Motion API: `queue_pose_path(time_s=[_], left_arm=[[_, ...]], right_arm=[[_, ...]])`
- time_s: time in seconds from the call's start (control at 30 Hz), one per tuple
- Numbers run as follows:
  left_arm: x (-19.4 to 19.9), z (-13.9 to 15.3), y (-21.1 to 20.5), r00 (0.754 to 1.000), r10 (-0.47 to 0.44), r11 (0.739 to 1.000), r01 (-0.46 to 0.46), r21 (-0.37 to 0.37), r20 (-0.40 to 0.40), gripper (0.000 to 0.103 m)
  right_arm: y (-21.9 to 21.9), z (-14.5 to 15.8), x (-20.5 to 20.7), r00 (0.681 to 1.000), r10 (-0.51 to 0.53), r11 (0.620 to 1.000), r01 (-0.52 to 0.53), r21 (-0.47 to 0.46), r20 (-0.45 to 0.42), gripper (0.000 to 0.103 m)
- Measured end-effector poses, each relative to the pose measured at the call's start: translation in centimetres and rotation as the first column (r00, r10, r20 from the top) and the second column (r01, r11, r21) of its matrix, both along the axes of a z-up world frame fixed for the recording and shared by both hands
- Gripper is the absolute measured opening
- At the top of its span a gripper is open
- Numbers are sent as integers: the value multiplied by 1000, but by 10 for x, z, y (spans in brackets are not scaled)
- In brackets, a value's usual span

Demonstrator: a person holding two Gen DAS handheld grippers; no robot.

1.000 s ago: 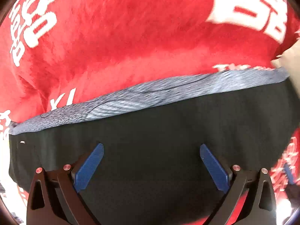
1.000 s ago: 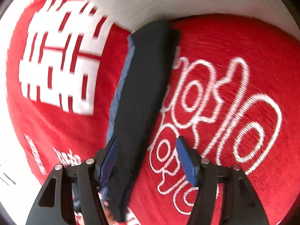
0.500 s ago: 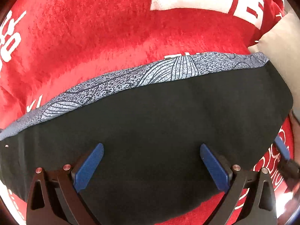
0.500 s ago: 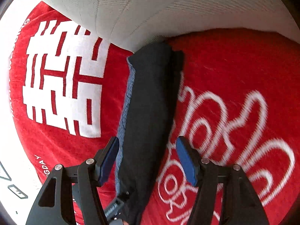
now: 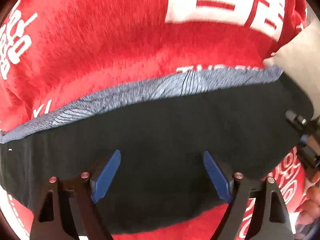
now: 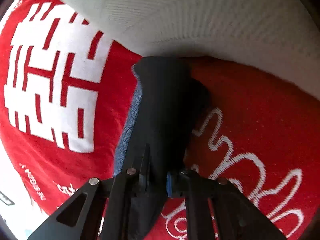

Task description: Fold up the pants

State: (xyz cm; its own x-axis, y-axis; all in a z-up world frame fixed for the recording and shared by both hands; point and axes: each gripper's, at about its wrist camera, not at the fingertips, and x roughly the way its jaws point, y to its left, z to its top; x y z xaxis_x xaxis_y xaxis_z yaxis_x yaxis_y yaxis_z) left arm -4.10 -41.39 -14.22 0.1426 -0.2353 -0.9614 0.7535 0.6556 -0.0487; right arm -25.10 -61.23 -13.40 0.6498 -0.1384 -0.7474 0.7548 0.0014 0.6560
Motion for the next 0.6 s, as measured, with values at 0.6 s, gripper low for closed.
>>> queue_pose_path(time_s=[0.6], left_arm=[[0,-29,1,998,-21,995,26,-100,54,94]], right_arm=[[93,115,116,789,447,671,-607,-426,-422,8]])
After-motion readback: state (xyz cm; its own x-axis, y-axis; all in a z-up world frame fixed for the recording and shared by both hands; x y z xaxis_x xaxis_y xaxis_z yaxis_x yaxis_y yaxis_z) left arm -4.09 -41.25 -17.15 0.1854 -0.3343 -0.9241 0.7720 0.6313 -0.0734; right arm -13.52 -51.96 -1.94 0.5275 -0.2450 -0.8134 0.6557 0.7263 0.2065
